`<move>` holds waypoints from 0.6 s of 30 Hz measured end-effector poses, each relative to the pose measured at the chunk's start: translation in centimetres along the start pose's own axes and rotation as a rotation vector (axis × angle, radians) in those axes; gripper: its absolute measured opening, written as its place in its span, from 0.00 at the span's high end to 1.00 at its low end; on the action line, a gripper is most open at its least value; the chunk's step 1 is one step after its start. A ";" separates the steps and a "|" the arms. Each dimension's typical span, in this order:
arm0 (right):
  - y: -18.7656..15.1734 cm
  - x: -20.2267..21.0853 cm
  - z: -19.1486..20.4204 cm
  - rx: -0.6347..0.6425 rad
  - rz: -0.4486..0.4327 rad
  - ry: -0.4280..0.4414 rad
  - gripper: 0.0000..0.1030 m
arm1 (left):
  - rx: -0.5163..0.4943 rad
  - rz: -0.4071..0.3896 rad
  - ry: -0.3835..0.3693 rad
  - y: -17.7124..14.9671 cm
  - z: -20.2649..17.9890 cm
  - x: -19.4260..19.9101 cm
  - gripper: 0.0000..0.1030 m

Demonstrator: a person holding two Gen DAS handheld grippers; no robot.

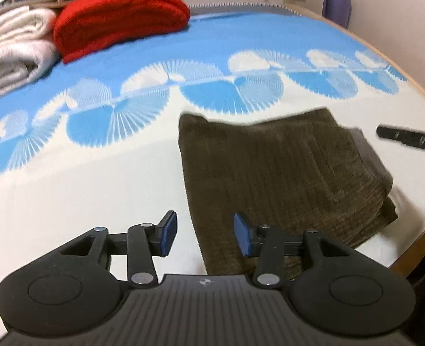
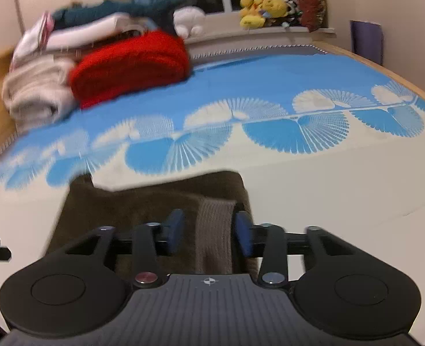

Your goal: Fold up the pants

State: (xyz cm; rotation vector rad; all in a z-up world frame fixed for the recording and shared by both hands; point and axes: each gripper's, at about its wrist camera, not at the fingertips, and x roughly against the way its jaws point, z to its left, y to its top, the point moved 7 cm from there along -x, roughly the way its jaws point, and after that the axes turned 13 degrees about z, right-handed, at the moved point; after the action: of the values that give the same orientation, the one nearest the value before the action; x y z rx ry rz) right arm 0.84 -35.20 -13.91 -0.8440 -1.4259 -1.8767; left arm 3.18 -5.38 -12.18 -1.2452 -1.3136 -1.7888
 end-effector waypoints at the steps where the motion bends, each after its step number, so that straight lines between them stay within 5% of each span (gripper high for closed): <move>1: 0.0 -0.2 -0.1 -0.018 0.011 0.002 0.48 | -0.002 -0.013 -0.007 0.1 0.2 0.4 0.44; 9: -3.0 -4.8 -0.6 -0.084 0.212 -0.065 0.34 | -0.044 0.007 -0.073 -0.3 0.6 -1.1 0.28; 11: -3.2 -5.6 -0.9 -0.097 0.231 -0.076 0.23 | -0.050 0.022 -0.090 0.3 0.7 -2.0 0.22; 15: -2.8 -6.2 -1.9 -0.145 0.284 -0.045 0.19 | -0.026 0.059 -0.166 2.9 1.0 -3.7 0.17; 18: -1.6 -7.2 -2.3 -0.135 0.354 0.016 0.19 | -0.018 0.039 -0.154 5.5 1.7 -5.0 0.15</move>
State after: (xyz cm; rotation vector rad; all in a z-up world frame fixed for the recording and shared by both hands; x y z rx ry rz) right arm 3.62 -36.37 -21.07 -1.0667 -1.0658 -1.7143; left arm 10.43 -6.00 -14.47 -1.4330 -1.3494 -1.7102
